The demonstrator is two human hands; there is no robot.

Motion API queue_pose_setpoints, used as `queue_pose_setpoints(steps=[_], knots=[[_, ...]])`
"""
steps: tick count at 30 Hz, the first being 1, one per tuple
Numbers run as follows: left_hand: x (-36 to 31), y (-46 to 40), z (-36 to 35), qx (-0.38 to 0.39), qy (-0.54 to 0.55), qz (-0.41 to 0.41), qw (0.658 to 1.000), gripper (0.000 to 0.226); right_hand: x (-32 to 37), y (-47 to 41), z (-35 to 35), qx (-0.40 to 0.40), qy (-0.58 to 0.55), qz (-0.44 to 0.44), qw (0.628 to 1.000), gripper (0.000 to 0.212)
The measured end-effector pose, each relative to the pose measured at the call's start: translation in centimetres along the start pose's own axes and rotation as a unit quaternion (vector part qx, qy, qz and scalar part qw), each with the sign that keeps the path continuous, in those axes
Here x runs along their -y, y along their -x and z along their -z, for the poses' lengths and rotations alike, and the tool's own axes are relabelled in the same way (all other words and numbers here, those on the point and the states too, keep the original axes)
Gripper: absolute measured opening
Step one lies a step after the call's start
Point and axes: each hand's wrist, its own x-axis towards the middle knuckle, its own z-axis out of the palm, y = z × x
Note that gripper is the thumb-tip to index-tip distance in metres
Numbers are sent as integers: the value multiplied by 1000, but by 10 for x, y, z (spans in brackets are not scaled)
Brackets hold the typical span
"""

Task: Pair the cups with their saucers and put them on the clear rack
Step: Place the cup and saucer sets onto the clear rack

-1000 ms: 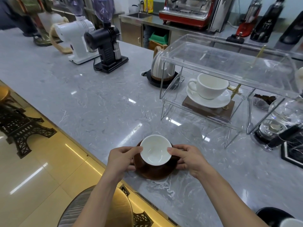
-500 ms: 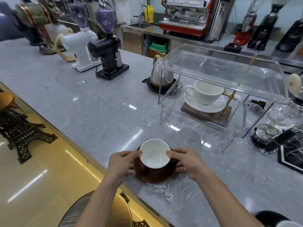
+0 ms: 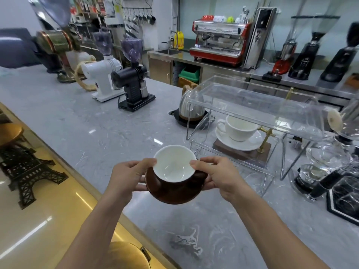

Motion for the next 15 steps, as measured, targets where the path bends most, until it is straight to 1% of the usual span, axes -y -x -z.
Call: queue_pose_setpoints(steps=[3, 6, 9, 10, 12, 15], knots=[[-35, 1, 6, -4, -3, -38, 999, 29, 30, 3, -6, 18, 2, 25, 1000, 53], [-66, 0, 9, -17, -1, -69, 997, 45, 60, 6, -9, 27, 4, 55, 998, 48], [-95, -3, 9, -15, -9, -97, 995, 60, 91, 12, -10, 34, 21, 90, 995, 31], [-107, -4, 8, -12, -12, -106, 994, 61, 102, 13, -9, 33, 24, 102, 994, 28], [-128, -6, 5, -5, -12, -125, 992, 54, 122, 16, -5, 32, 33, 124, 991, 24], [-156, -10, -5, 20, -27, -143, 989, 47, 150, 18, 5, 25, 42, 148, 988, 24]])
